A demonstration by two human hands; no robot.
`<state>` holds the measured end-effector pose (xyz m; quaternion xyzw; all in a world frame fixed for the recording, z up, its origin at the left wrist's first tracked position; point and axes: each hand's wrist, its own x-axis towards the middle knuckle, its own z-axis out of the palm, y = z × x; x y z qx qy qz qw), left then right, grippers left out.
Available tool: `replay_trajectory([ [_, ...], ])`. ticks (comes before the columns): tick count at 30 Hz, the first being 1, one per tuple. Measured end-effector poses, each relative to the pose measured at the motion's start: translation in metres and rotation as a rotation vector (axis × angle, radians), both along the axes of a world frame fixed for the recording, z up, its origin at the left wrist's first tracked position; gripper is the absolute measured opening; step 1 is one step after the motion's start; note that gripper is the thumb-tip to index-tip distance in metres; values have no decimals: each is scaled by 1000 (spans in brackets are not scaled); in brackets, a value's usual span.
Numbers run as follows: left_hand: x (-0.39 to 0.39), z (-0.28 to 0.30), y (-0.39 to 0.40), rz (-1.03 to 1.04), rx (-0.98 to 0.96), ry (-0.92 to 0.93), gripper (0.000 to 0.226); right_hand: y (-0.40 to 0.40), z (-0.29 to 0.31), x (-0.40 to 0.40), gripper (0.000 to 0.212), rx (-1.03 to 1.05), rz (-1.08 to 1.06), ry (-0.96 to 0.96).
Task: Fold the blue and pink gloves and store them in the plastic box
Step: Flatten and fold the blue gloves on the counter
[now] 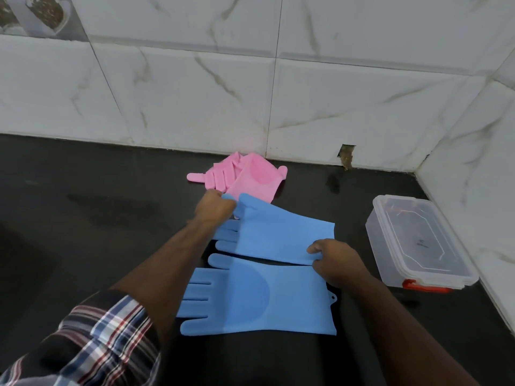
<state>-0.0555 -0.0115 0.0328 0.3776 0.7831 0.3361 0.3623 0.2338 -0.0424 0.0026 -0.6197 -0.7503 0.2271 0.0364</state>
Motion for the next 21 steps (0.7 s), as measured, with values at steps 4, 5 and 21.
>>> replay_trajectory([
  [4, -20, -10, -23, -27, 54, 331, 40, 0, 1, 3, 38, -25, 17, 3],
  [5, -24, -14, -28, -156, 112, 330, 33, 1, 2, 4, 39, -37, 19, 8],
  [21, -24, -17, -52, -648, 176, 697, 12, -7, 15, 7, 37, 114, -94, 104],
])
